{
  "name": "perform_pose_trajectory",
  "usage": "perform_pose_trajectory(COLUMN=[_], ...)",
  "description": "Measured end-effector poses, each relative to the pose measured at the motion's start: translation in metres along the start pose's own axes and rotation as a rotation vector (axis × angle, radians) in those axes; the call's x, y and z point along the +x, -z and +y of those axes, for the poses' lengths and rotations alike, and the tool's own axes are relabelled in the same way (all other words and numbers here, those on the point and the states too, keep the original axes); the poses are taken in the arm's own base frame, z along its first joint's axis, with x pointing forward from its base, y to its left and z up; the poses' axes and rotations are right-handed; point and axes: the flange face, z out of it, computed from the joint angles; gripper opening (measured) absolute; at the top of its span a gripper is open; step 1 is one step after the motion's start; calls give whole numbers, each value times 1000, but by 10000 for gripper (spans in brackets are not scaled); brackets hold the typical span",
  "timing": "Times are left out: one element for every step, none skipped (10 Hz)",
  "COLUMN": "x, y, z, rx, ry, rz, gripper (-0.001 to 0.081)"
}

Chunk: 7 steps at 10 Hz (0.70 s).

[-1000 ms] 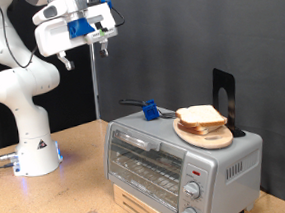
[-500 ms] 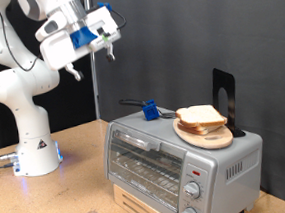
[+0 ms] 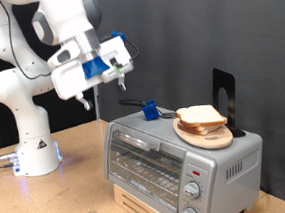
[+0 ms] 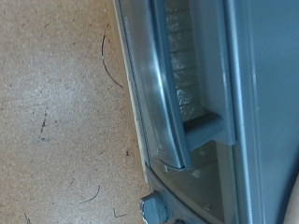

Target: Make a piece of toast with the oven

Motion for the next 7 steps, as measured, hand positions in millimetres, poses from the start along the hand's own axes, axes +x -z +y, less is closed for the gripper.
perform_pose_trajectory(x=[1,1,-2,-2,-2,-4,-5], y=[-4,-5,-6,-6,-7,-10,-15], z=[-3,-2,1,4,6,6,8], rx=[4,2,4,18,18,9,-2], ry=[5,1,15,43,61,65,70], rz=[9,3,-81,-186,-240,-247,-244], gripper=[806,806,806,806,806,806,806])
